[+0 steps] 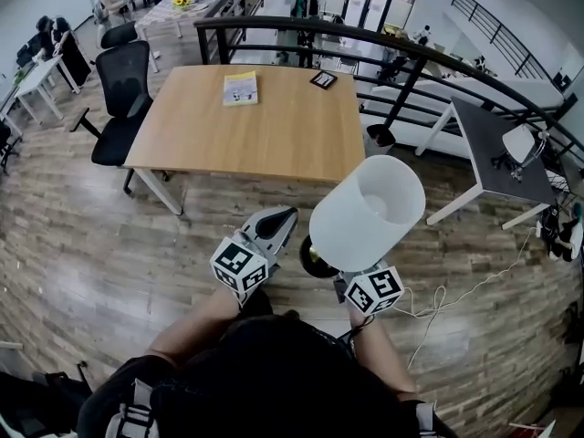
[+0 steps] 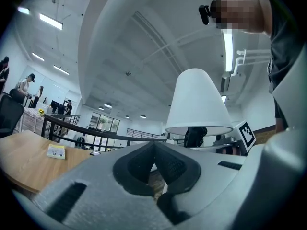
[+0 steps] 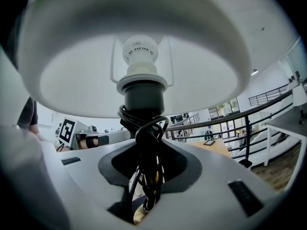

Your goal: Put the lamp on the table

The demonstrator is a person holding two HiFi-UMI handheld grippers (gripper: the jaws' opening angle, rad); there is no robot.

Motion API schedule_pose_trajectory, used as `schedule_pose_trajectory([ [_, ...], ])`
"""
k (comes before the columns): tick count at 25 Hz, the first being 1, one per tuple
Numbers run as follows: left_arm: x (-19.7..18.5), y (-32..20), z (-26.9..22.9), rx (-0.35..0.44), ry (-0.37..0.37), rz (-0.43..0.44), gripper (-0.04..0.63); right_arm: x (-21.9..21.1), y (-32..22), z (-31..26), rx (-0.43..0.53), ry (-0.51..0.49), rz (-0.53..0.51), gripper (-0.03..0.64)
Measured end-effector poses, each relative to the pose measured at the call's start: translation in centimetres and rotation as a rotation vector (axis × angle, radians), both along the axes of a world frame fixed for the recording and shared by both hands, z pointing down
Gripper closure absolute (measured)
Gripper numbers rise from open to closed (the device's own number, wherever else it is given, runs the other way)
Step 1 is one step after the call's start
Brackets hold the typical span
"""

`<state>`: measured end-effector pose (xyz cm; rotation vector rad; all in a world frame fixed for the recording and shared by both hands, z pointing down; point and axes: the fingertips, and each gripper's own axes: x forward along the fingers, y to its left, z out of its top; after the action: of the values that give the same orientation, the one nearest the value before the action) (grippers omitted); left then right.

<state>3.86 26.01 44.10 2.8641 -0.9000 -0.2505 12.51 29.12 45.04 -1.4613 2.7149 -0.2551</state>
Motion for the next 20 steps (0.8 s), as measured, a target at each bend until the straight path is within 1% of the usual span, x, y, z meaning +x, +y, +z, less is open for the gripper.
schedule_pose_trajectory([
  [9,1.0,-3.6,0.3,-0.001,0.009,0.014,0.588,0.9,-3.1,0.6,-0.013,0.000,0.026,0.502],
  [16,0.4,-6.6,0.6,0.007,0.009,0.020,0.588,-0.1,-6.1,1.1,-0.012,0.003,0.023,0.502],
  [20,-0.8,-10.9,1.0,-0.009,0.010,0.032,0.588,-1.6,-10.3,1.3,-0.021,0.002,0.027,0.502],
])
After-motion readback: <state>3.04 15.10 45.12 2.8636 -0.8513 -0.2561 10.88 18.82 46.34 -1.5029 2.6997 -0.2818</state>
